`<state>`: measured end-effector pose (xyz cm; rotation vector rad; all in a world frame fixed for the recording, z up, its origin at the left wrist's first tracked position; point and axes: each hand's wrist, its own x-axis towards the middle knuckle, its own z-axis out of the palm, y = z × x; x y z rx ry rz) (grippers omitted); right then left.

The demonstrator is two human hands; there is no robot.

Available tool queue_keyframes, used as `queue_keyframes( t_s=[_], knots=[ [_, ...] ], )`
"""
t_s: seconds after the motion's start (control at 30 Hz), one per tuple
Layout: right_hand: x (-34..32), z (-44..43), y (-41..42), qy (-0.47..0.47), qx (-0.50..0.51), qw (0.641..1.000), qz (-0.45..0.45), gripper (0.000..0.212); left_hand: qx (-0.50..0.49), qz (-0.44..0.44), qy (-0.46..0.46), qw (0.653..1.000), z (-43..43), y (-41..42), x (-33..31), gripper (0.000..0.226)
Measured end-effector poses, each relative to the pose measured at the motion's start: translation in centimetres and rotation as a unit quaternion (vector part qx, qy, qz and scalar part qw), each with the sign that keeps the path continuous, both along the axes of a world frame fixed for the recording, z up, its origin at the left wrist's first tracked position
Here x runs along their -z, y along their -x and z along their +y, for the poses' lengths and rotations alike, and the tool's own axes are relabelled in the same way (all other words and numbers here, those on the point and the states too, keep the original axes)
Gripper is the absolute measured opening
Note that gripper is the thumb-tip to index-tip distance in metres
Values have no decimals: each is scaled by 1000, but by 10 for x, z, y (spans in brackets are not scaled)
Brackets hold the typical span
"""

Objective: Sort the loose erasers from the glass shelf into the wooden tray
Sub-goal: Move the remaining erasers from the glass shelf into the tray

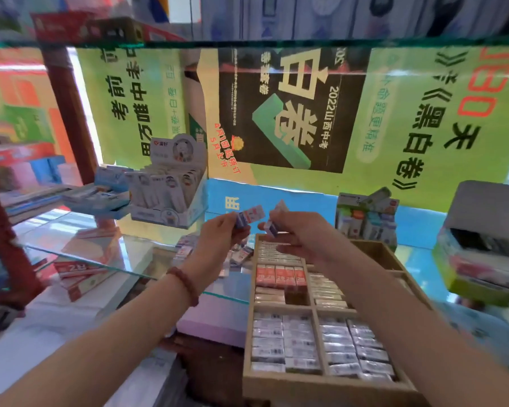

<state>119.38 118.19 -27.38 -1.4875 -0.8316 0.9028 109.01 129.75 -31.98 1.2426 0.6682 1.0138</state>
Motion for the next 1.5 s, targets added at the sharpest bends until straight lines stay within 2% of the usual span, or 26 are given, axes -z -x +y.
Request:
queue_keyframes(
  t_s=[0.07, 0.1, 0.2, 0.27, 0.37, 0.43, 0.53, 0.63, 0.73, 0.83, 0.9, 1.03, 1.13, 1.23, 1.37, 1.5],
  knots=[
    [9, -5, -1, -25, 67, 996, -49, 25, 55, -21, 10, 998, -31, -12, -3, 32],
    [13, -7, -3, -43, 101, 993, -45, 25, 77, -33, 15, 996, -44, -18, -4, 31],
    [22, -19, -14, -101, 150, 983, 41, 15, 94, -64, 37, 993, -71, -34, -6, 28],
    [27, -24, -23, -109, 156, 979, 69, 22, 88, -69, 52, 992, -79, -45, -8, 27],
    [34, -27, -38, -86, 139, 983, 85, 46, 68, -9, 32, 997, -78, -62, -2, 22],
    [39, -28, -48, -73, 105, 989, 79, 41, 69, 34, 4, 997, -76, -70, 2, 27],
    [44, -31, -61, -68, 103, 990, -62, 23, 67, 58, -25, 996, -76, -82, 5, 21],
    [47, -36, -75, -80, 125, 961, -233, 20, 56, 134, -147, 978, -77, -89, 2, 24],
    [55, -38, -88, -1, 94, 918, -385, 15, 22, 188, -241, 952, -69, -87, 13, 31],
    [65, -28, -91, 127, 45, 839, -527, 32, -1, 229, -271, 935, -65, -82, 25, 27],
    [70, -20, -90, 155, 40, 812, -562, 41, -4, 266, -286, 921, -62, -81, 36, 28],
    [74, -15, -94, 205, 5, 795, -571, 49, -12, 298, -295, 908, -59, -81, 45, 26],
    [72, -15, -95, 216, 3, 805, -552, 51, -19, 305, -309, 901, -59, -81, 43, 24],
    [72, -12, -95, 219, 30, 822, -525, 44, -19, 310, -313, 898, -59, -82, 43, 23],
    [73, -10, -98, 190, 122, 850, -476, 22, -19, 310, -314, 897, -58, -83, 45, 22],
    [69, -8, -99, 223, 89, 857, -456, 16, -16, 308, -313, 898, -54, -80, 44, 20]
  ],
)
